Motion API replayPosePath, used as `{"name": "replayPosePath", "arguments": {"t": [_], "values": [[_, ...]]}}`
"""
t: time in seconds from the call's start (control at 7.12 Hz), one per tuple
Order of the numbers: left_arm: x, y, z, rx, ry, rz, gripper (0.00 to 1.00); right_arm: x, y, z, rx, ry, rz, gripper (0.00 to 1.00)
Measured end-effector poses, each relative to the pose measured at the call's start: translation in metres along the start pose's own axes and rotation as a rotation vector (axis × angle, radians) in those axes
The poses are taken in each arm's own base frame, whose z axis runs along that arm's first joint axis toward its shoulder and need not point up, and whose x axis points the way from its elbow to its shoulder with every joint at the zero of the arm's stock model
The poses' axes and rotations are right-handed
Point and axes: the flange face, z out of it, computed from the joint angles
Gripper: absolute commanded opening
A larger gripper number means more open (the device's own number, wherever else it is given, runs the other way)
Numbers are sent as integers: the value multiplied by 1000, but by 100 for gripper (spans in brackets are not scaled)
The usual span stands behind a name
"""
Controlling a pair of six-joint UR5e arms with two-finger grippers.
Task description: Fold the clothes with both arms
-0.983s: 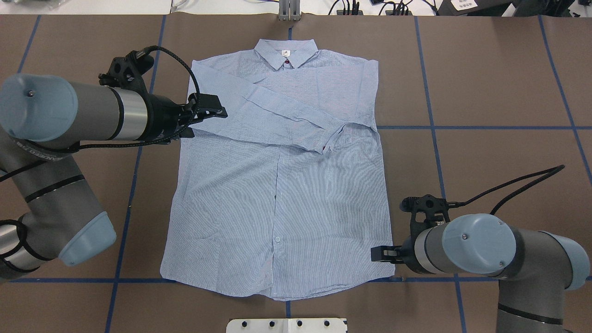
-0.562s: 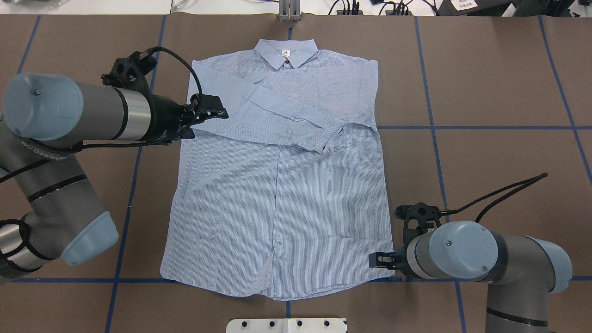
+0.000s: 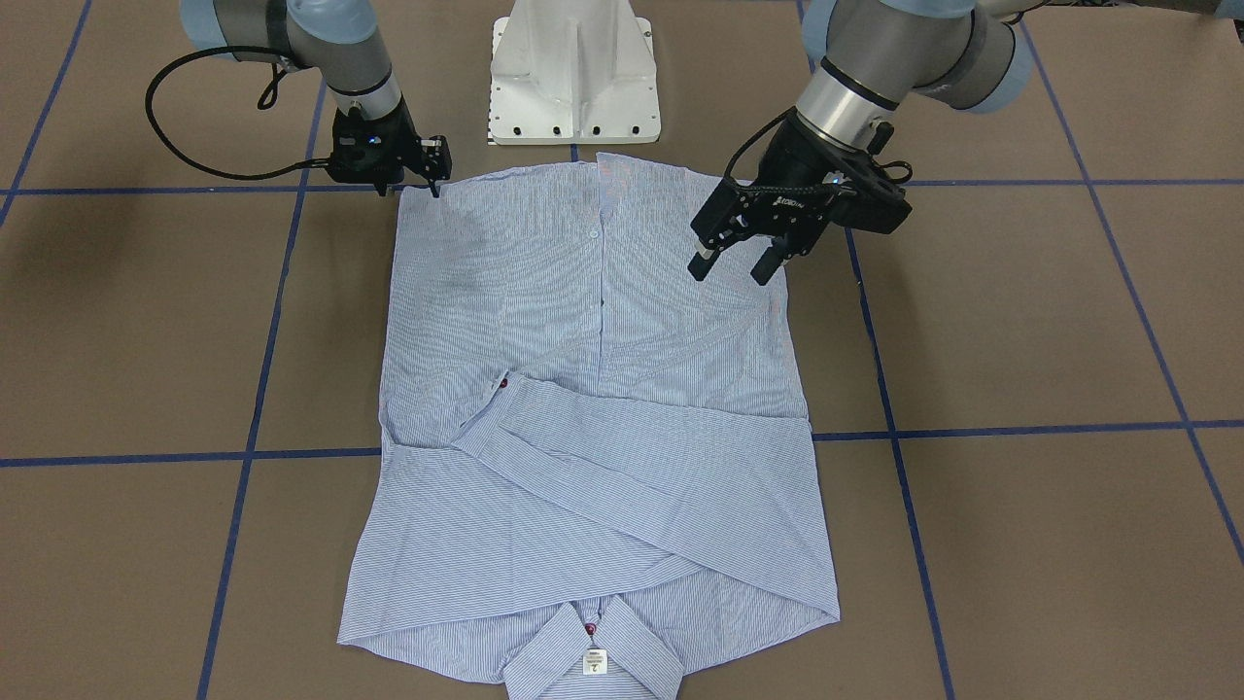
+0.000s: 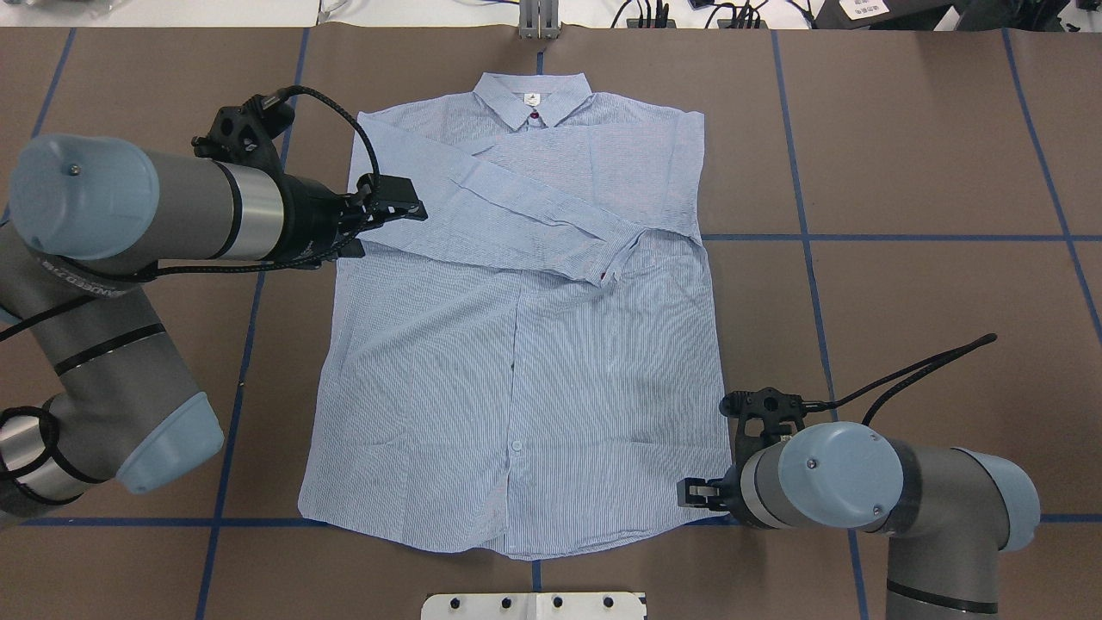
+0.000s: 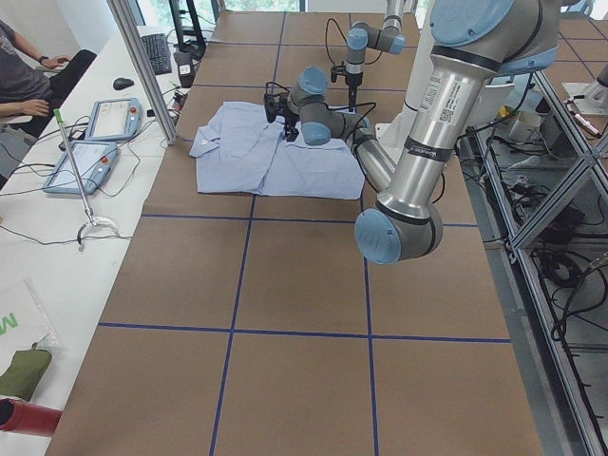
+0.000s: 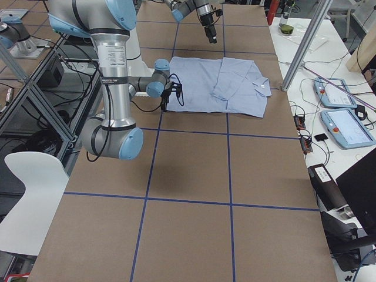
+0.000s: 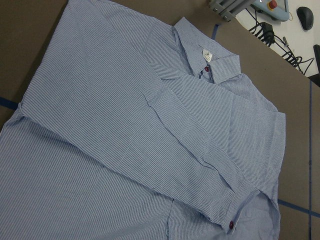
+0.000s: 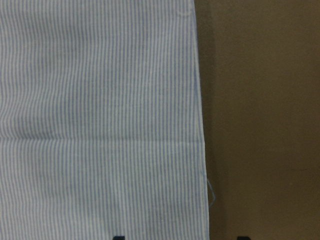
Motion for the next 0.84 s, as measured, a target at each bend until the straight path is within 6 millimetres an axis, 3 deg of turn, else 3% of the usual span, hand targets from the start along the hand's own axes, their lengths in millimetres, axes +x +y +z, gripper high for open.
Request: {"name": "replayPosePath", "arguments": {"t": [0.28, 0.84], "values": [[0, 0, 0, 0, 0, 0, 100, -2, -1, 3, 0, 2, 4, 75], [0, 0, 1, 0, -2, 0, 100, 1, -5, 3, 1, 6, 13, 62]]}}
